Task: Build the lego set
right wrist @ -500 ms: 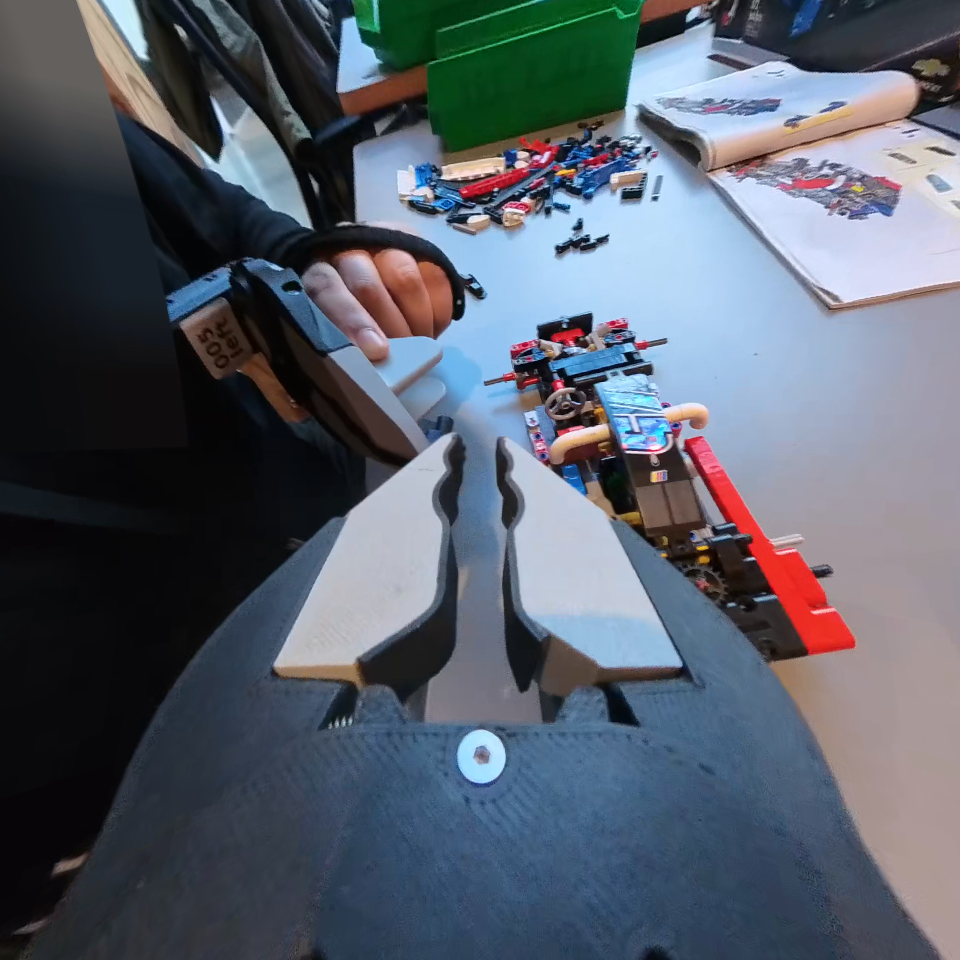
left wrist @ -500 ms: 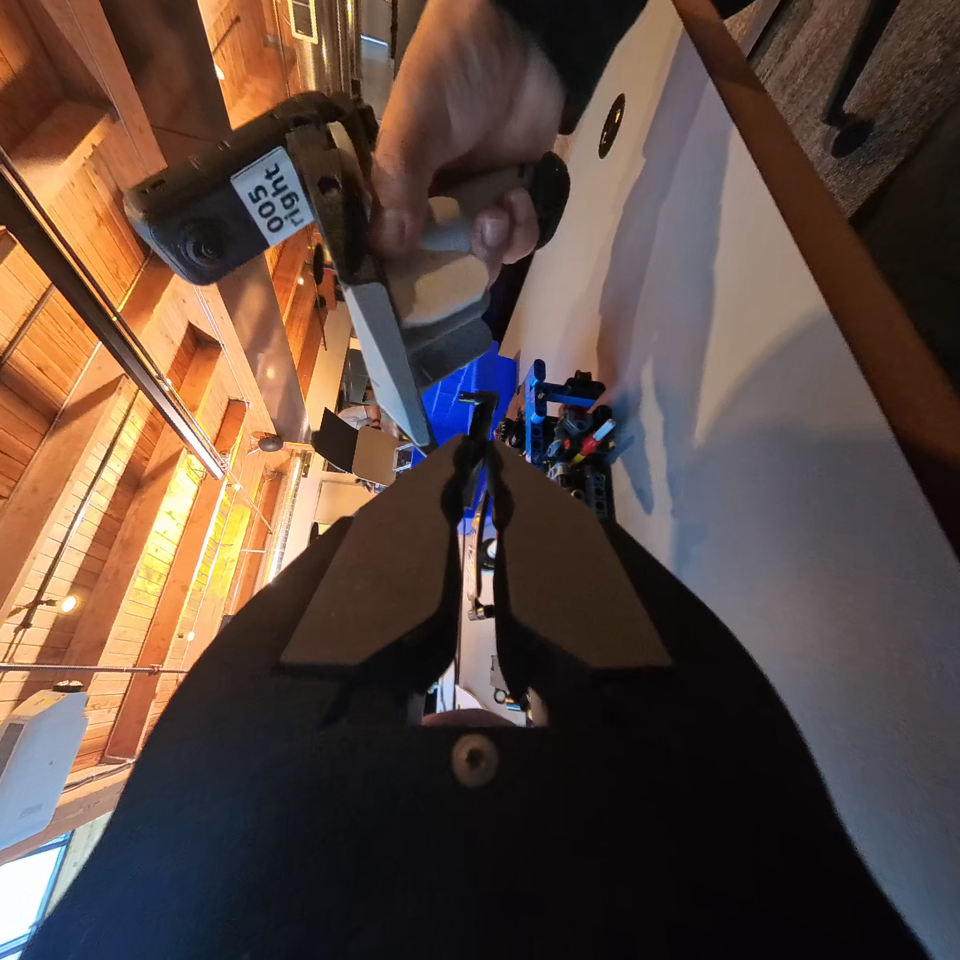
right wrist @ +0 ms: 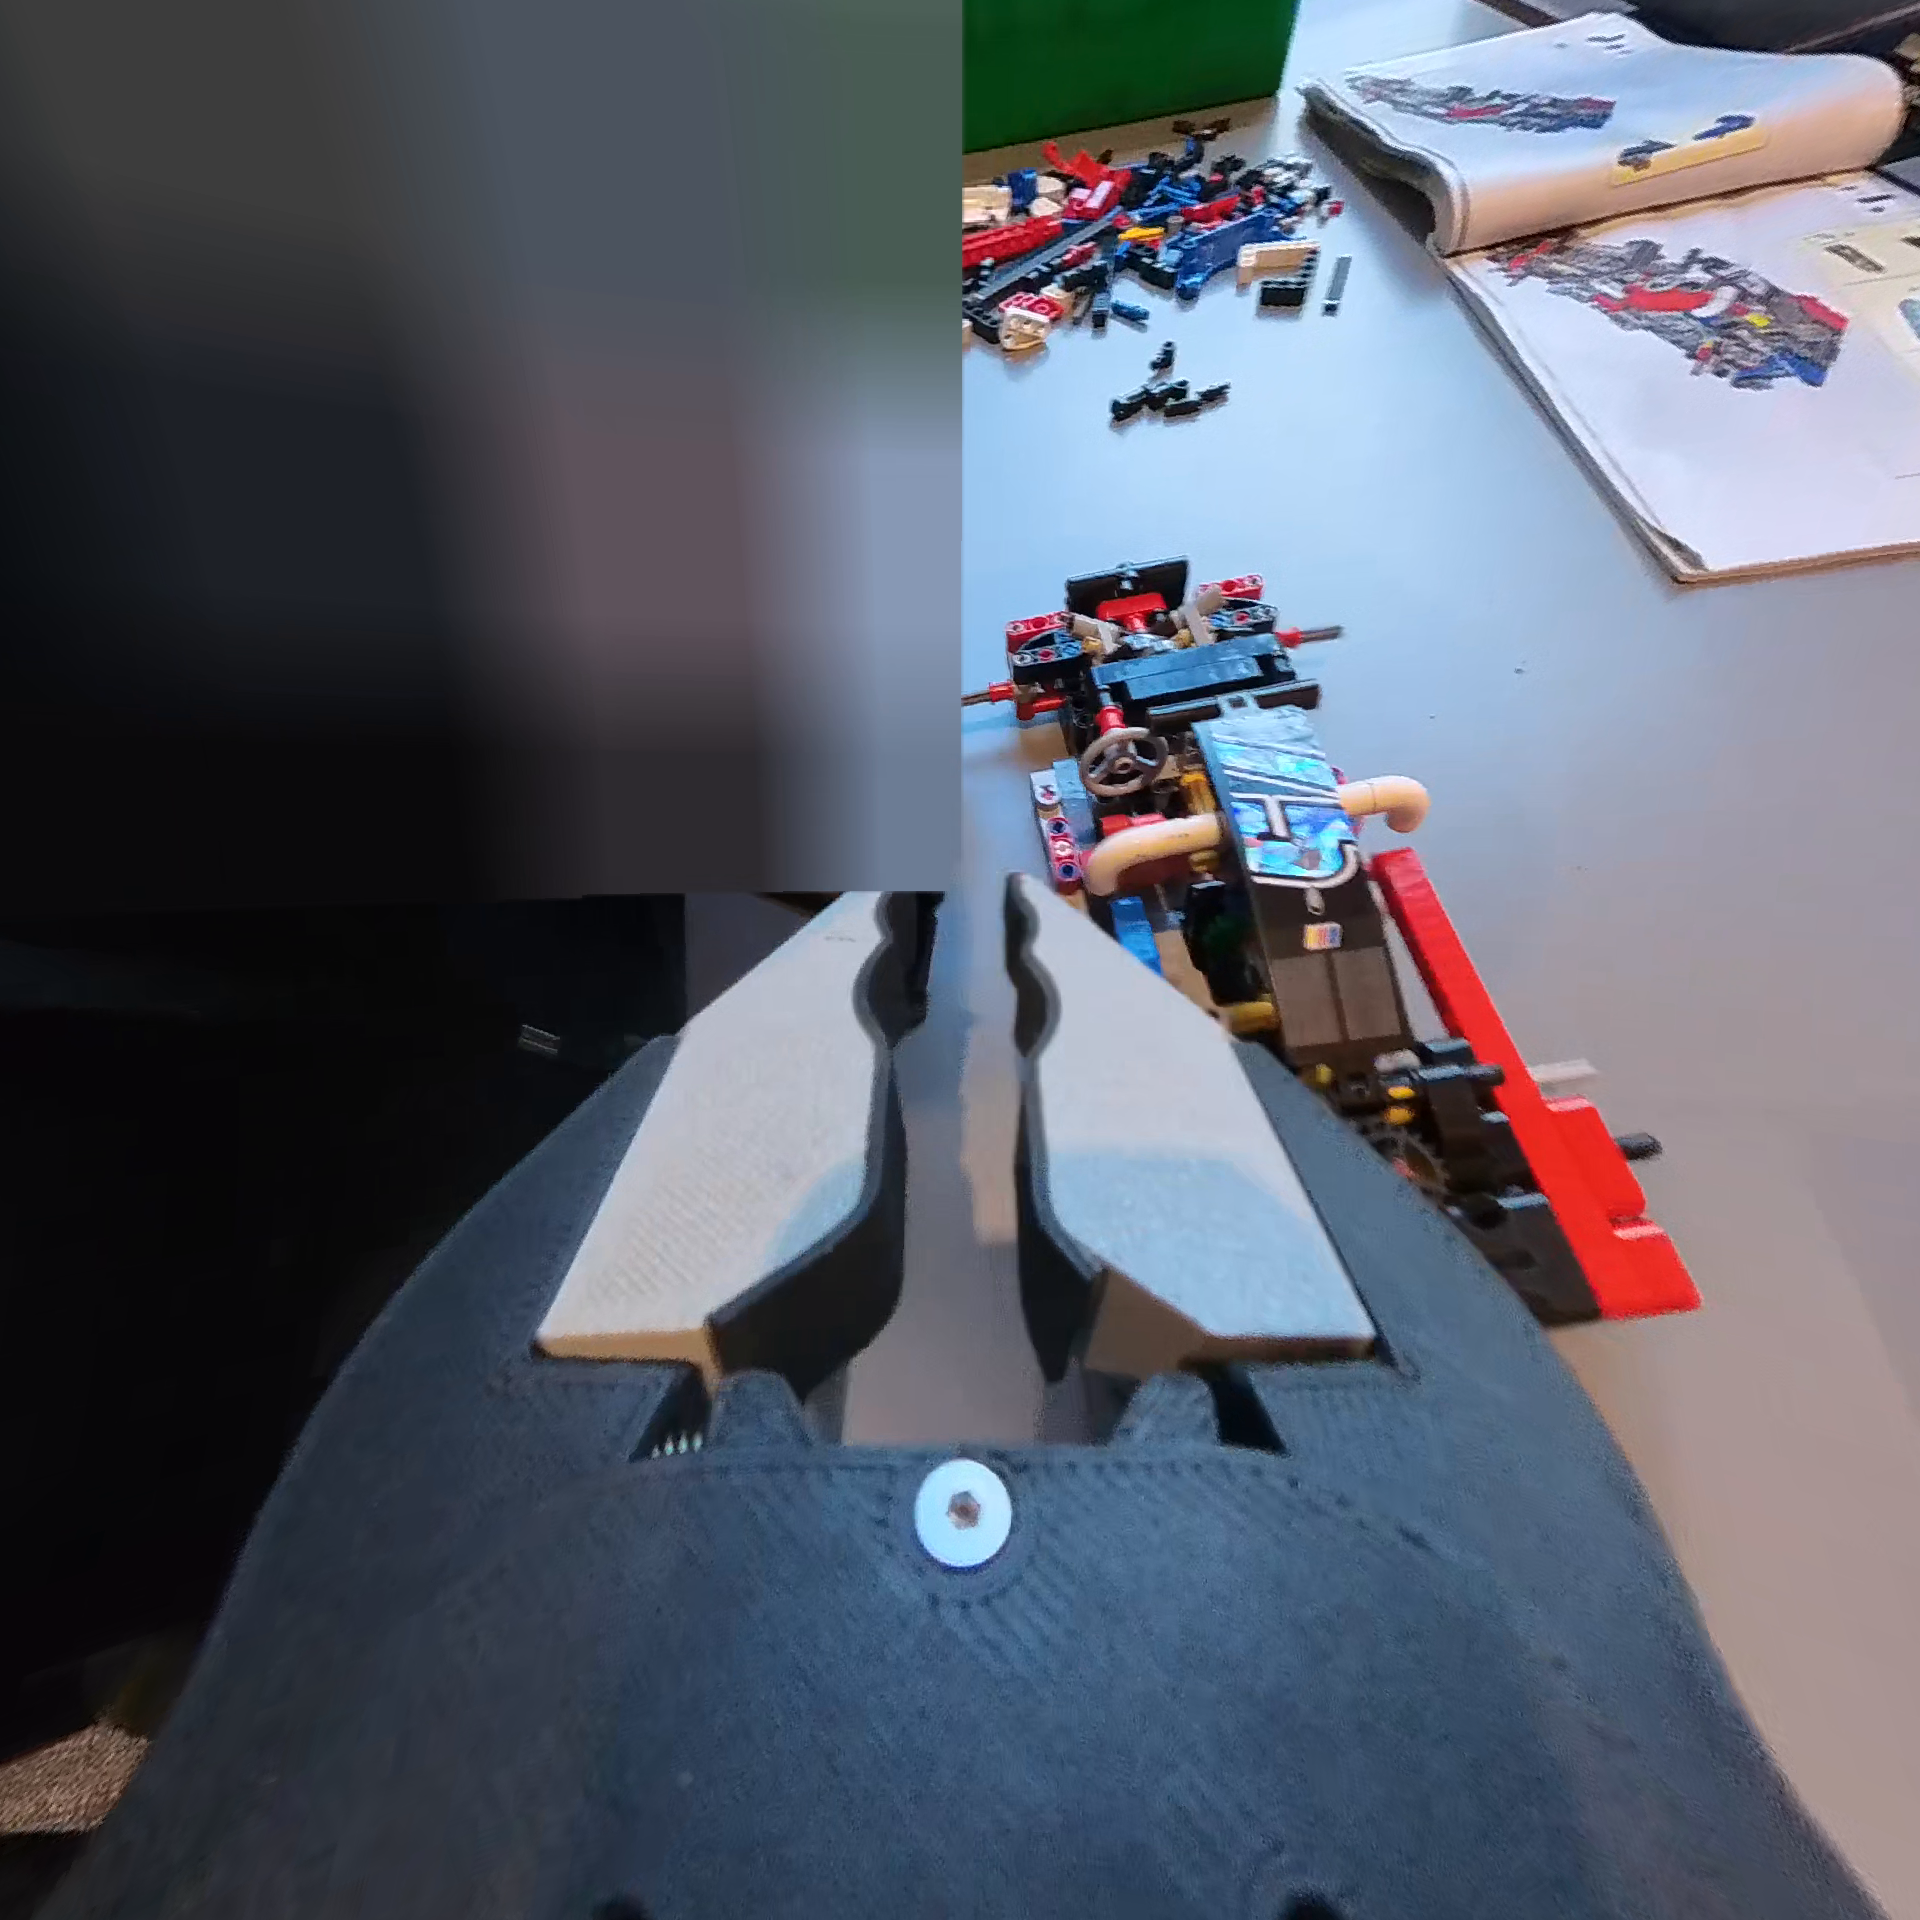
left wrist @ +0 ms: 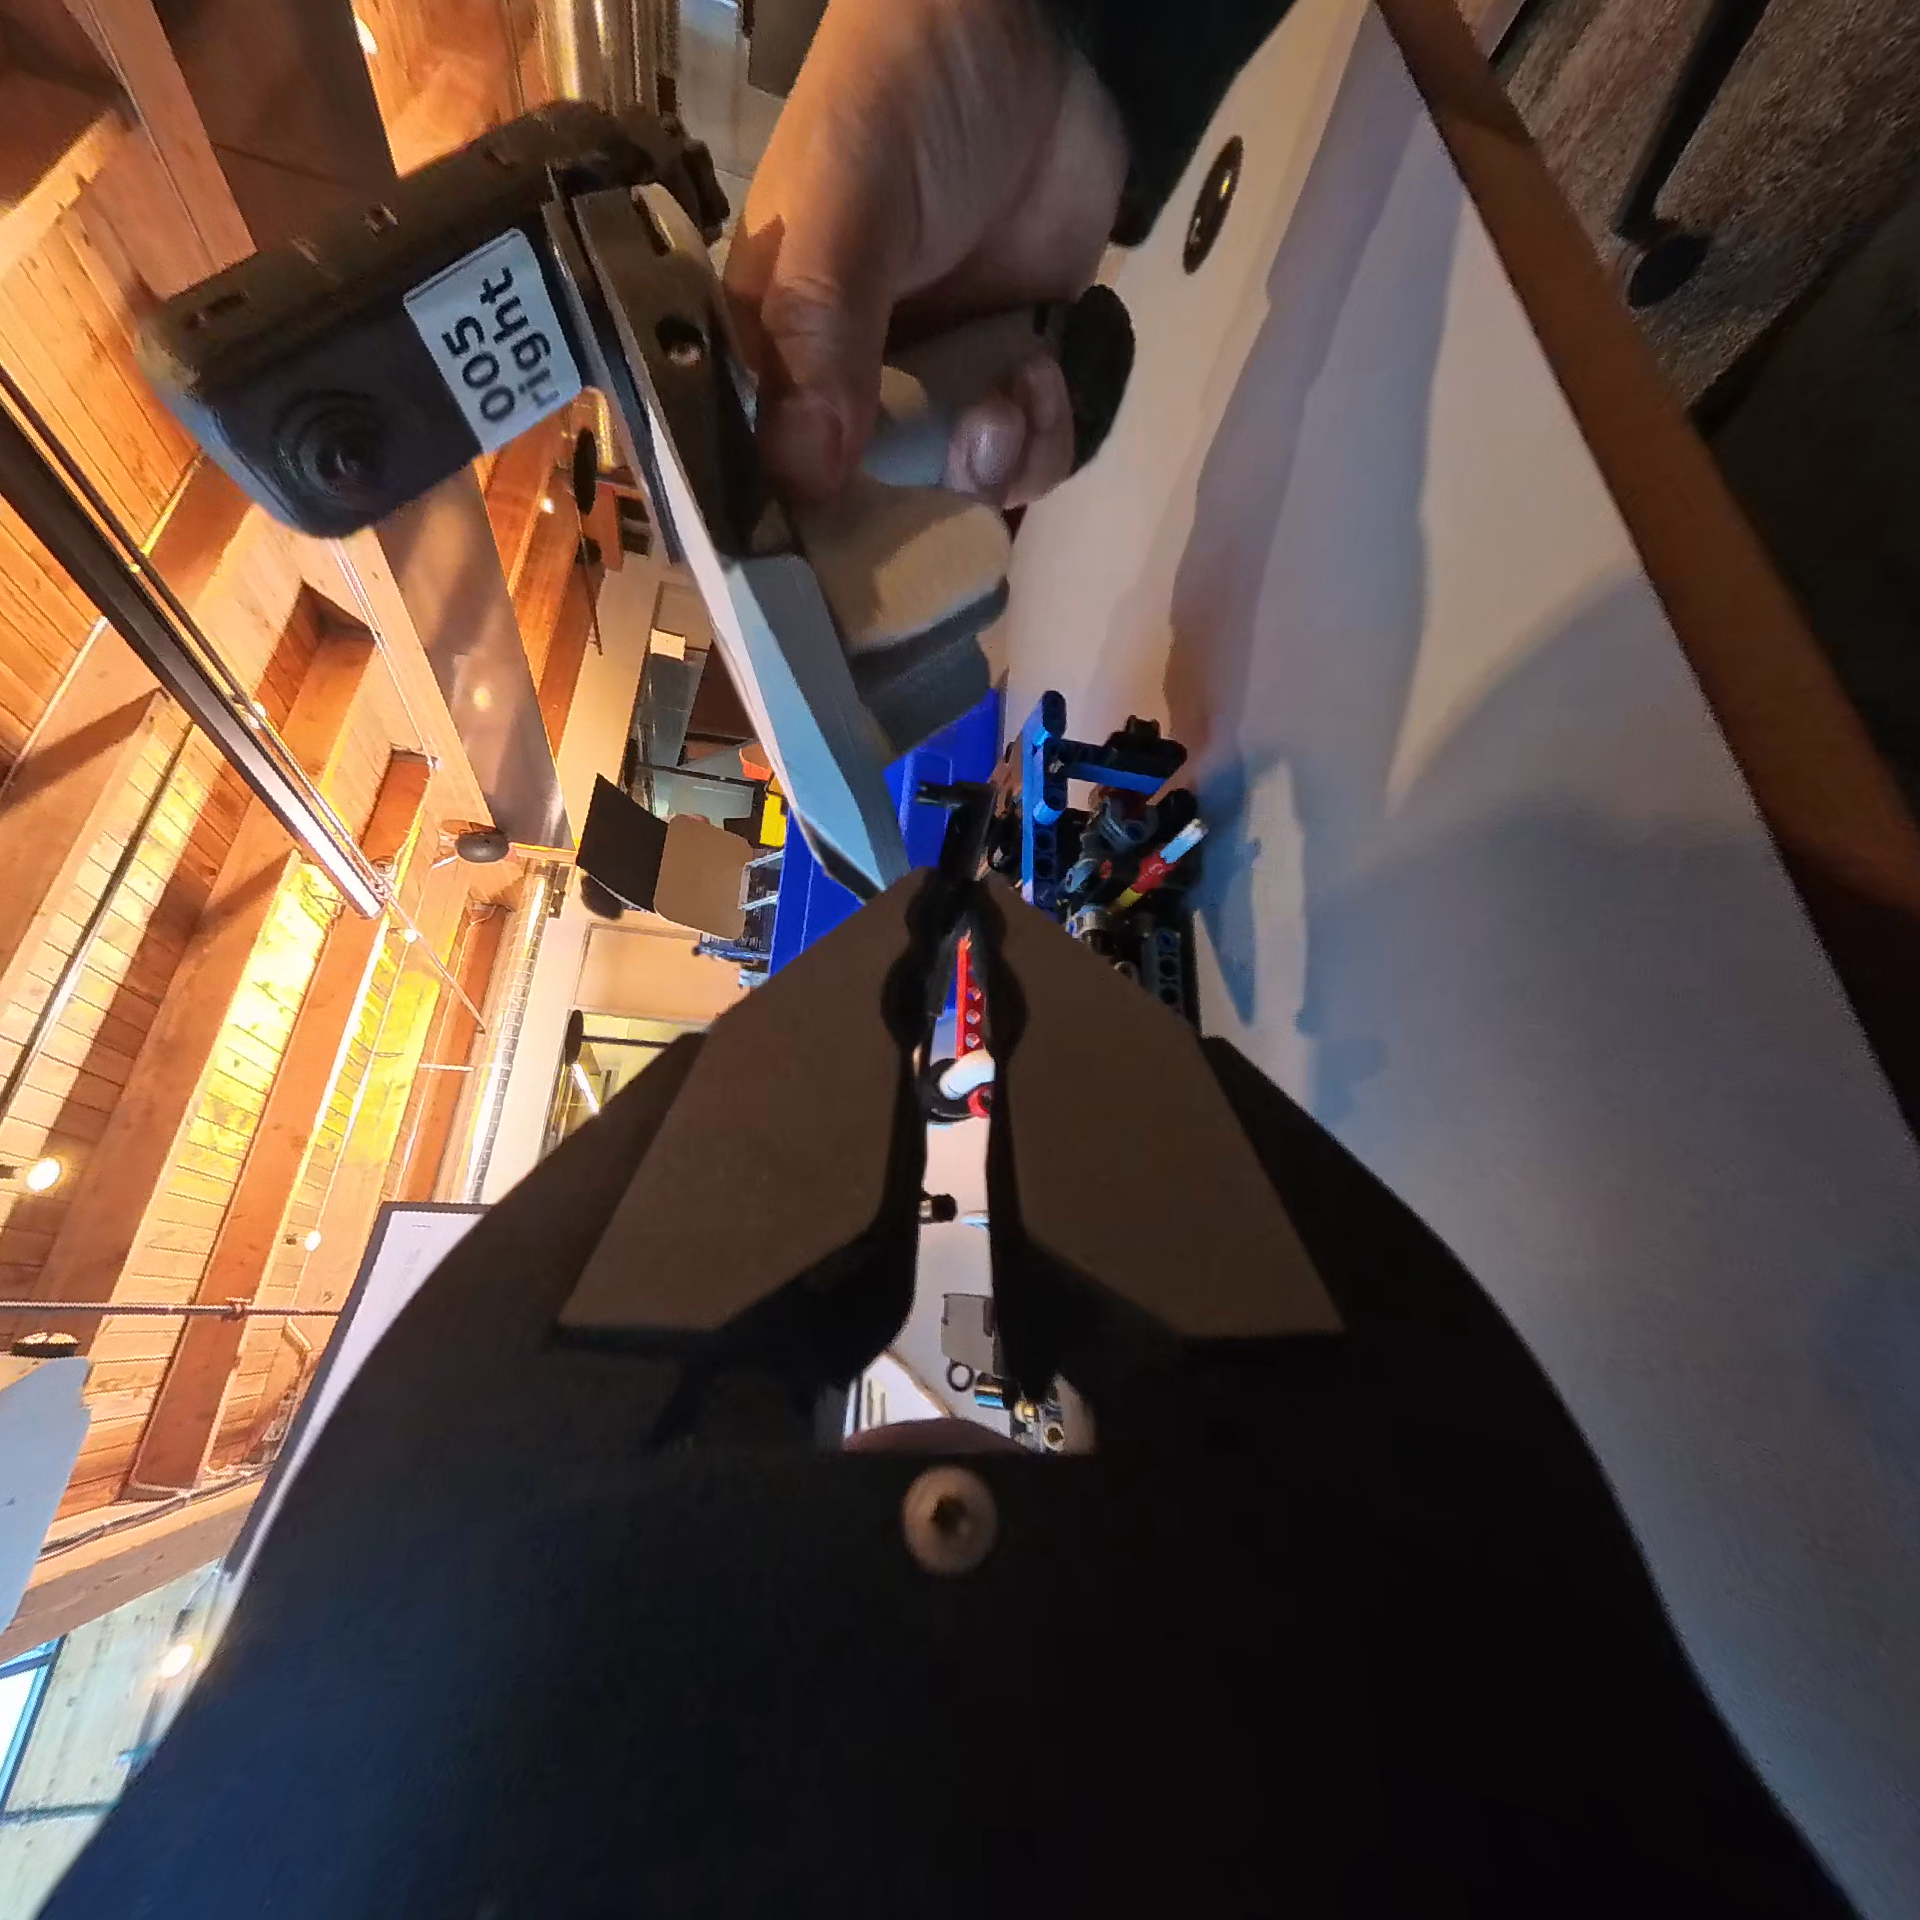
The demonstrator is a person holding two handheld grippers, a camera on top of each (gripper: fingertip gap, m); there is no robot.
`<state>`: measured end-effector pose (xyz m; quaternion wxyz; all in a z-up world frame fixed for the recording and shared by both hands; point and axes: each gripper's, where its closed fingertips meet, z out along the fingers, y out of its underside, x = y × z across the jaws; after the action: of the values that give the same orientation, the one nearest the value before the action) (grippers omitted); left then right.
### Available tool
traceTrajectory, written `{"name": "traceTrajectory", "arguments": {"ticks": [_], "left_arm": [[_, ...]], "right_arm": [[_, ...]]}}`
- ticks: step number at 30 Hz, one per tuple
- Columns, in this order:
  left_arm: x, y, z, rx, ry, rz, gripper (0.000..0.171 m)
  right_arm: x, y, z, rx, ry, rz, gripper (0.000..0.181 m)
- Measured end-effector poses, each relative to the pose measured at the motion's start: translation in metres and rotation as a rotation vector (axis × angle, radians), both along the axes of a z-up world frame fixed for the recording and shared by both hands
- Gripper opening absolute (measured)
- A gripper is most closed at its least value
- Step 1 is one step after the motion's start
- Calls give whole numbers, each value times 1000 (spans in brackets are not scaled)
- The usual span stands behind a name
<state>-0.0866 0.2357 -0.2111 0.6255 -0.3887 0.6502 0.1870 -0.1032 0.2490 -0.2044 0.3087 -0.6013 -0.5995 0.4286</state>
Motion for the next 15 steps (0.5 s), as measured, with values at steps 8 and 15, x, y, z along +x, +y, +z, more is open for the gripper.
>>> {"name": "traceTrajectory", "arguments": {"ticks": [8,15], "left_arm": [[-9,23,-29,-437,-32,119,1],[4,21,-41,-988,-98,194,2]], "right_arm": [[42,19,2,143,31,-101,36],[45,34,-31,331,-44,-137,60]]}}
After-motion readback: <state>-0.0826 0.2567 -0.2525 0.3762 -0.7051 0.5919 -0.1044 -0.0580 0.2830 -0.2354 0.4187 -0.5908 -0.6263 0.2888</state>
